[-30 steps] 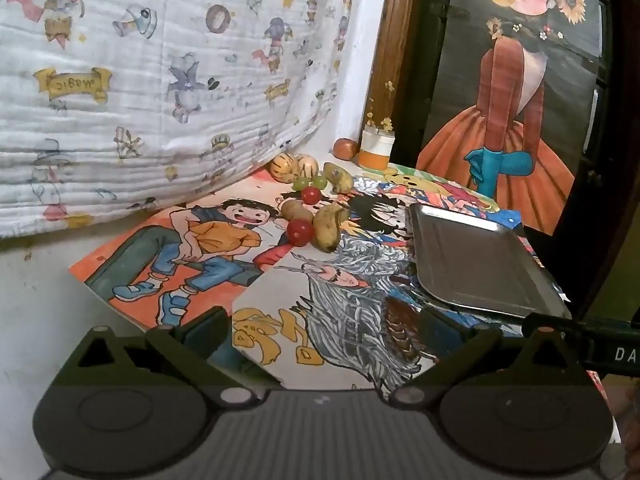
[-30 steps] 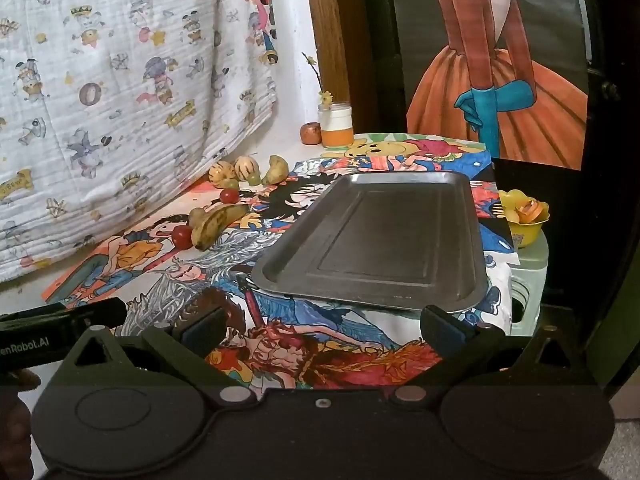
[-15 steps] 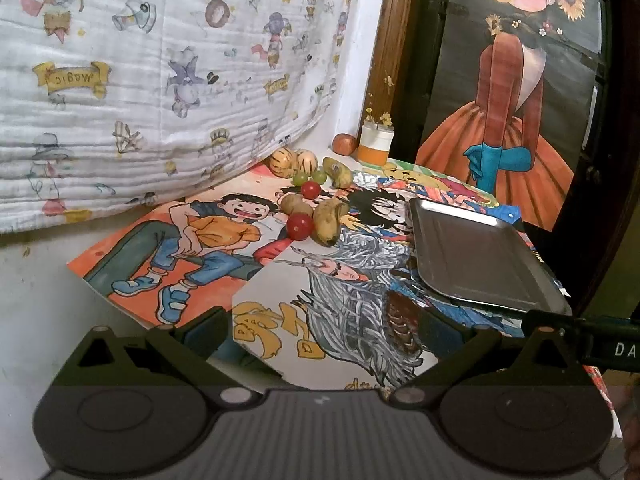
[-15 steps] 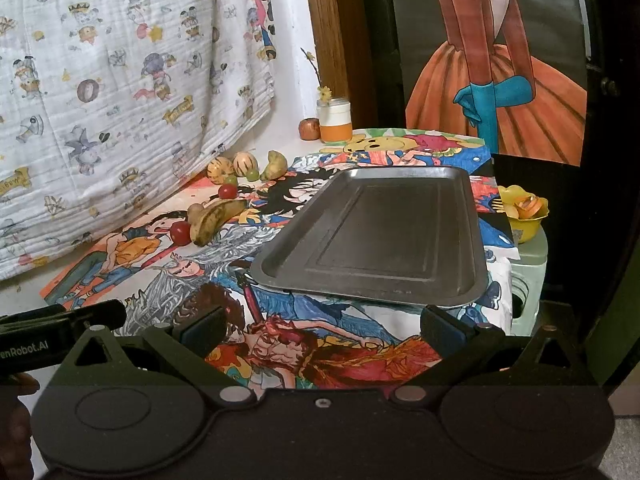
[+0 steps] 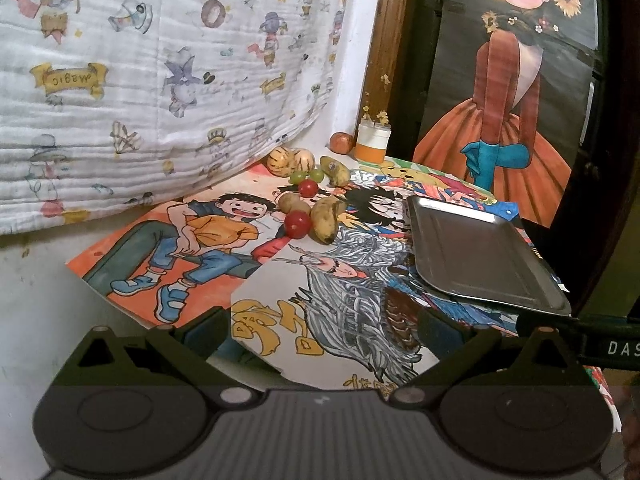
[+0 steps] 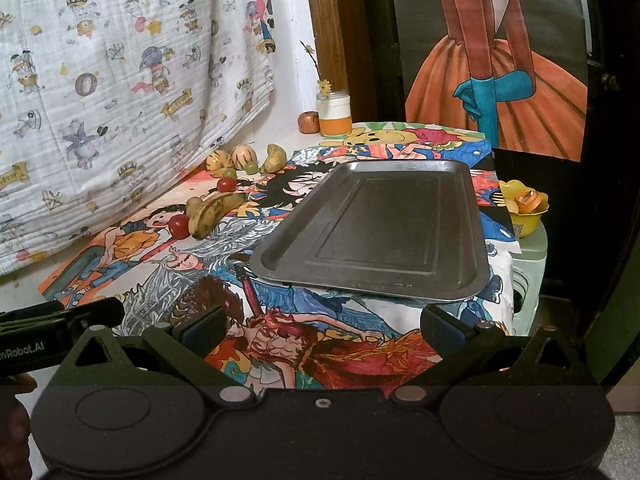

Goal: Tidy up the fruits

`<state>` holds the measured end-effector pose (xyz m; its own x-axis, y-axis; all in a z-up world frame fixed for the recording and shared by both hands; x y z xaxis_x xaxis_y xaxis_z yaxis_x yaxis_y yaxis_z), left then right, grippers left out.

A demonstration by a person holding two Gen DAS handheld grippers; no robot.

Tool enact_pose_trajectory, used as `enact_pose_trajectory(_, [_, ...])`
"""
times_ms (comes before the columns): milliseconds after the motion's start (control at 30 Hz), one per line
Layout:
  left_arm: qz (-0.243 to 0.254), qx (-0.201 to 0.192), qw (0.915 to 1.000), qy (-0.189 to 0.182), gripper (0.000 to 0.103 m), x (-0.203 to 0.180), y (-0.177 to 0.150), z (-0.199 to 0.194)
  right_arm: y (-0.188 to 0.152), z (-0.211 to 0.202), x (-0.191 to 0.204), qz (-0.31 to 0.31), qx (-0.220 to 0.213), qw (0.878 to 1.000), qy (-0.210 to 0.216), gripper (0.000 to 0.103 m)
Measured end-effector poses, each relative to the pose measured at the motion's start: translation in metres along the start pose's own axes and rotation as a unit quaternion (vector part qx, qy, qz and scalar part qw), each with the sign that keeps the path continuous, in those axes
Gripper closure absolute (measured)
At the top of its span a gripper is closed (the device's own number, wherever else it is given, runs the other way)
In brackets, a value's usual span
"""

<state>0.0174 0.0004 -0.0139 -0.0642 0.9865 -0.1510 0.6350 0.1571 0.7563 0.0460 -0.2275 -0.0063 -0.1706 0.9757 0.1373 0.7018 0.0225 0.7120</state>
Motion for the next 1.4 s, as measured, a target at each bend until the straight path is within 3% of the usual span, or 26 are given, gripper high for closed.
enact_pose_trajectory(1400, [-0.006,0.010,0.9999,-0.006,0.000,0.004,-0.001,0.007,0.002,0.013,0.003,-0.003,0.006,1.000,0.010,0.000])
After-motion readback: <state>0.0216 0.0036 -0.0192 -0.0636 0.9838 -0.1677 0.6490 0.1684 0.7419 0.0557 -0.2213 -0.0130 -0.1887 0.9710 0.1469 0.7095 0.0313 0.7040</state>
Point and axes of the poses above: each gripper's, at about its wrist camera, not at the fingertips, and z roughly the way its jaws point, x to its left, y to its top, the point moved 2 cm from there along z, roughly the way its jaws point, and after that the axes turned 10 degrees about x, right-handed, at the moved point
